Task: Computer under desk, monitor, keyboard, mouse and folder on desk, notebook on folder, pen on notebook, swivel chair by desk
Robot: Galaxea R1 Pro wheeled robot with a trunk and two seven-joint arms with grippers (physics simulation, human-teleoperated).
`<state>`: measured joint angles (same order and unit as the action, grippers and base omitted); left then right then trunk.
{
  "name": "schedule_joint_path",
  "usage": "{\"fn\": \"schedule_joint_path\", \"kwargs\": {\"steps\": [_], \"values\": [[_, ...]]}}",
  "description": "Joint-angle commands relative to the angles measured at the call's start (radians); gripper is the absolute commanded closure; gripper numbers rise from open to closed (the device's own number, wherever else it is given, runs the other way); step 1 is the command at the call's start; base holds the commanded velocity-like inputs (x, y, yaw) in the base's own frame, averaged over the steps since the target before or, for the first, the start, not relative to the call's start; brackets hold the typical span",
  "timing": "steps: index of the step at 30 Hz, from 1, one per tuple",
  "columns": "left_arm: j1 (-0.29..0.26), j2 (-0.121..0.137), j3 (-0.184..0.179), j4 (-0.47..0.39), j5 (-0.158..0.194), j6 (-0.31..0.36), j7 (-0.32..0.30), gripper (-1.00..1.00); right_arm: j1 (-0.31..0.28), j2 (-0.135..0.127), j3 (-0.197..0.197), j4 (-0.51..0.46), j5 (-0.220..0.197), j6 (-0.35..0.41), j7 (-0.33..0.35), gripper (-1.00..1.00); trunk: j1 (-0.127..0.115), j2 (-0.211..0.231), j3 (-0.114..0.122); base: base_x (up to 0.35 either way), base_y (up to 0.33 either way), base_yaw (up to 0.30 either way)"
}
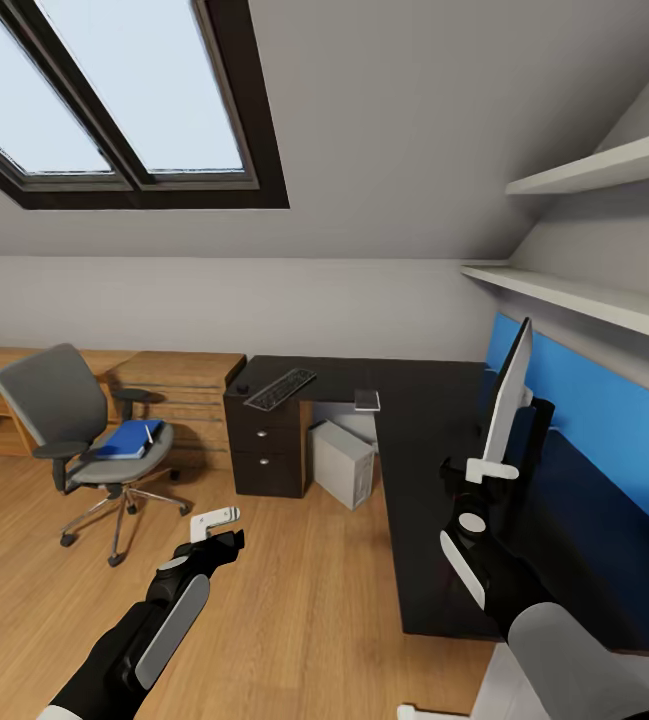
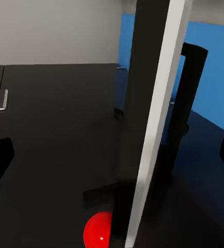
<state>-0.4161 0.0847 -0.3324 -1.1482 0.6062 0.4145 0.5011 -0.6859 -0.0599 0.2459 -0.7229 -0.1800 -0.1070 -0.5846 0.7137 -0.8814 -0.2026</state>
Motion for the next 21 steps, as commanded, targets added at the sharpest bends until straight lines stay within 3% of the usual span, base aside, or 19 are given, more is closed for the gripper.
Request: {"fn": "schedule_joint_path", "kwargs": {"steps": [1,14,21], "values": [[-0.001,0.001,-0.004,-0.002,0.009,0.001,0.01,-1.0,-0.001,-0.002,0.007,0.0,-0.01,-0.007,-0.007,-1.0,0.001,-0.001,-0.001,0.24,0.0,0.0],[-0.001,0.001,-0.004,-0.002,0.009,0.001,0.01,-1.0,-0.001,-0.002,0.007,0.005,-0.012,-0.004,-0.009,-1.0,0.001,-0.001,-0.001,0.15,0.0,0.0],[-0.001,0.001,-0.005,-0.001,0.01,0.001,0.01,-1.0,-0.001,-0.004,-0.006,0.008,-0.014,0.002,-0.017,-1.0,0.001,-0.001,-0.001,0.019,0.0,0.0]]}}
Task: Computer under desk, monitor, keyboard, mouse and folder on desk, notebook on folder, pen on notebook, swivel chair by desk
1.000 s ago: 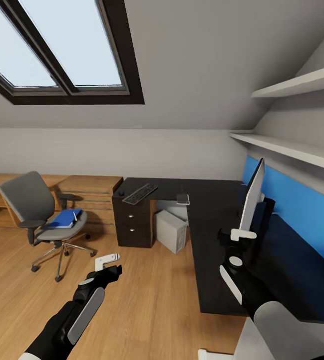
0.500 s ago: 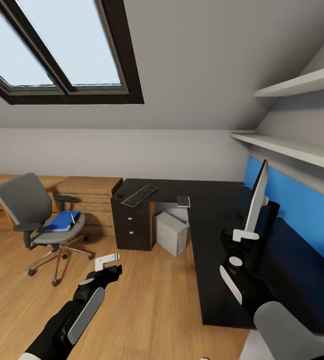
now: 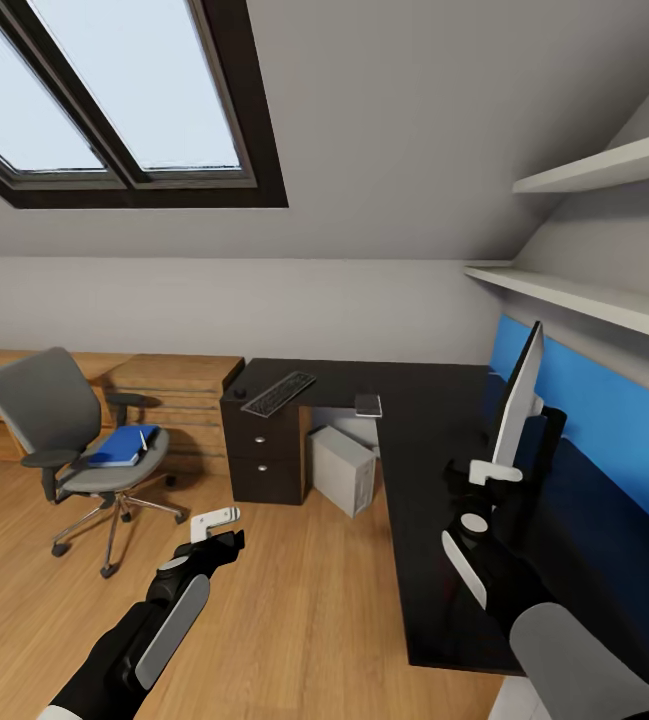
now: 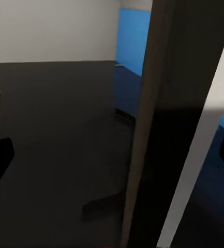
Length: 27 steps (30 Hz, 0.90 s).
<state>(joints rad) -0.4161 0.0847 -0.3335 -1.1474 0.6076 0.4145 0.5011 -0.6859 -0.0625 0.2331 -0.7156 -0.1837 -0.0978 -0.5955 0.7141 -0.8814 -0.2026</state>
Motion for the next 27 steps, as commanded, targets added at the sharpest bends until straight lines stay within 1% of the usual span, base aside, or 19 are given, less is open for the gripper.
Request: {"fn": "schedule_joint_path", "kwargs": {"steps": [1,10,11,13,17,27], "values": [[-0.001,0.001,-0.004,-0.002,0.009,0.001,0.01,-1.0,-0.001,-0.002,0.002,0.001,-0.011,-0.007,-0.014,-1.0,0.0,-0.001,-0.002,0.002,0.0,0.0],[-0.001,0.001,-0.004,-0.002,0.009,0.001,0.01,-1.0,-0.001,-0.003,-0.02,0.001,-0.015,-0.005,-0.039,-1.0,0.0,-0.001,-0.002,0.0,0.0,0.0],[-0.001,0.001,-0.004,-0.002,0.009,0.001,0.01,-1.0,-0.001,-0.003,-0.062,0.001,-0.015,-0.004,-0.04,-1.0,0.0,-0.001,-0.002,0.0,0.0,0.0],[-0.001,0.001,-0.004,-0.002,0.009,0.001,0.01,-1.0,-0.001,-0.003,-0.071,0.001,-0.015,-0.004,-0.04,-1.0,0.0,-0.001,-0.002,0.0,0.0,0.0],[-0.001,0.001,-0.004,-0.002,0.009,0.001,0.01,-1.0,-0.001,-0.003,-0.079,0.001,-0.014,-0.003,-0.04,-1.0,0.0,-0.001,-0.002,-0.008,-0.044,0.0],[-0.001,0.001,-0.004,-0.002,0.009,0.001,0.01,-1.0,-0.002,-0.002,-0.084,0.002,-0.014,-0.002,-0.04,-1.0,0.0,-0.001,-0.002,-0.061,-0.19,0.0]]}}
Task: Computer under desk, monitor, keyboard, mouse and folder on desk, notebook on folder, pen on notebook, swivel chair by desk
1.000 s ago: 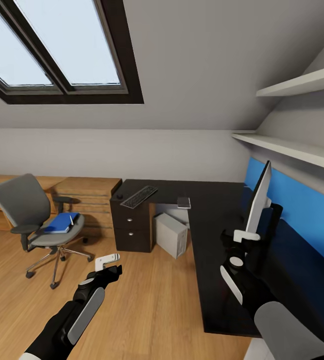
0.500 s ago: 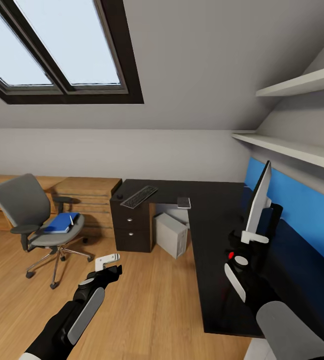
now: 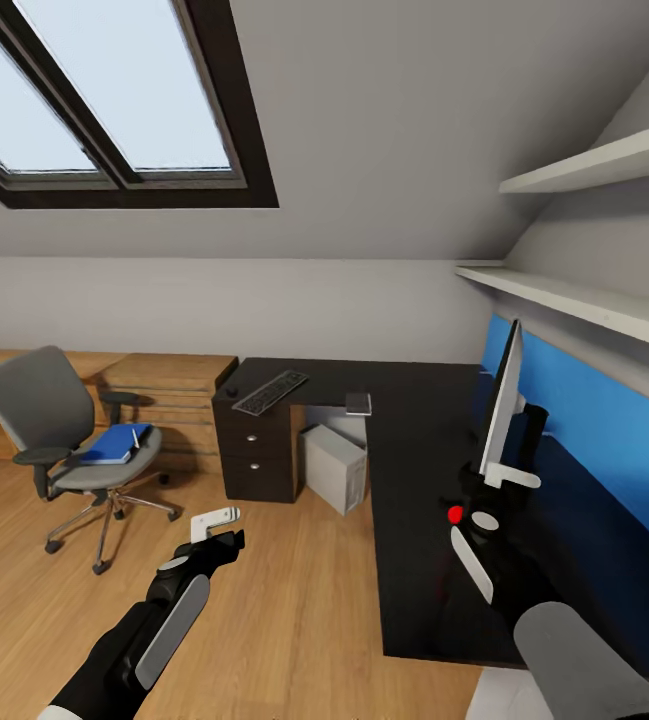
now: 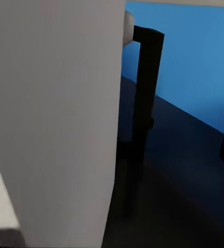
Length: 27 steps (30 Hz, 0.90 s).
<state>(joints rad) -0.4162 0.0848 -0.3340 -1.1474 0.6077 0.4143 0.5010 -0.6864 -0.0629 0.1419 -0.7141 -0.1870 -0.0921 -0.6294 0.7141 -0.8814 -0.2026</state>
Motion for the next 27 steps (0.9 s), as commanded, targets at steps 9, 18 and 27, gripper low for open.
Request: {"fn": "schedule_joint_path", "kwargs": {"steps": [9,18,27], "values": [[-0.001,0.001,-0.003,-0.002,0.009,0.001,0.01,-1.0,-0.001,-0.001,0.007,0.001,-0.009,-0.004,-0.006,-1.0,0.0,-0.001,-0.002,-0.071,-0.114,0.0],[-0.001,0.001,-0.003,-0.002,0.009,0.001,0.01,-1.0,-0.001,0.0,0.007,0.001,-0.008,0.049,0.001,-1.0,0.0,-0.001,-0.002,-0.135,-0.161,0.0],[-0.001,0.001,-0.003,-0.002,0.009,0.001,0.01,-1.0,-0.001,0.0,0.012,-0.001,-0.011,0.05,0.003,-1.0,0.0,-0.001,-0.002,-0.101,-0.082,0.0]]}}
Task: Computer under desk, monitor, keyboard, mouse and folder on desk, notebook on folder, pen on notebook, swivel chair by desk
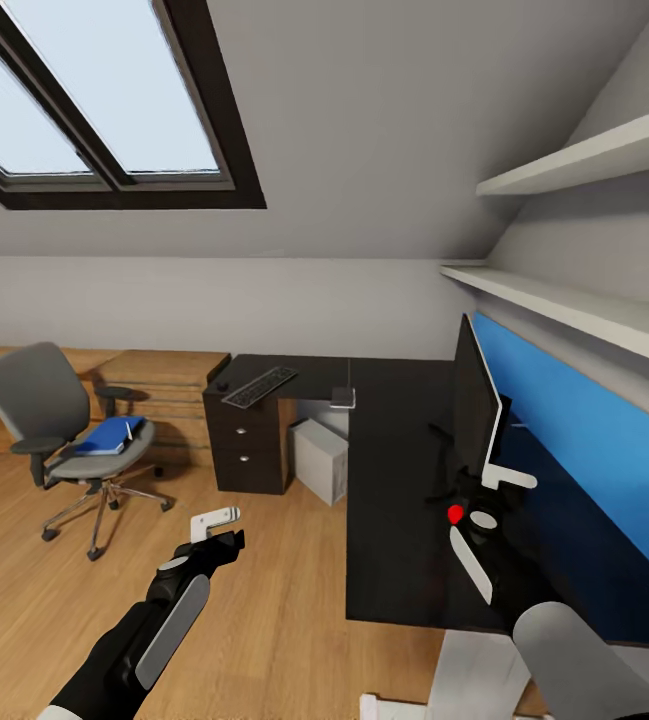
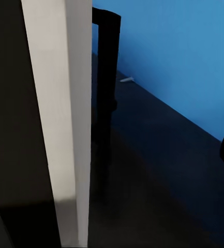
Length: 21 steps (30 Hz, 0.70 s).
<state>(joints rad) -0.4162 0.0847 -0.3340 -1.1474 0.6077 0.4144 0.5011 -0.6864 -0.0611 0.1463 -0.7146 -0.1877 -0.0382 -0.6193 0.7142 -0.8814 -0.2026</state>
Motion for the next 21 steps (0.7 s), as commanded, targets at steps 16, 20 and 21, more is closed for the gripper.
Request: {"fn": "schedule_joint_path", "kwargs": {"steps": [16,20,21], "values": [[-0.001,0.001,-0.003,0.0,0.009,0.001,0.01,-1.0,-0.001,0.0,0.009,0.0,-0.006,-0.009,-0.005,-1.0,0.0,-0.001,-0.002,-0.006,-0.037,0.0],[-0.001,0.001,-0.003,0.0,0.009,0.001,0.01,-1.0,-0.001,0.0,0.009,0.0,-0.006,-0.009,-0.005,-1.0,0.0,-0.001,-0.002,0.0,-0.101,0.0],[-0.001,0.001,-0.003,0.0,0.009,0.001,0.01,-1.0,-0.001,0.0,0.009,0.0,-0.006,-0.009,-0.005,-1.0,0.0,-0.001,-0.002,0.0,-0.247,0.0]]}}
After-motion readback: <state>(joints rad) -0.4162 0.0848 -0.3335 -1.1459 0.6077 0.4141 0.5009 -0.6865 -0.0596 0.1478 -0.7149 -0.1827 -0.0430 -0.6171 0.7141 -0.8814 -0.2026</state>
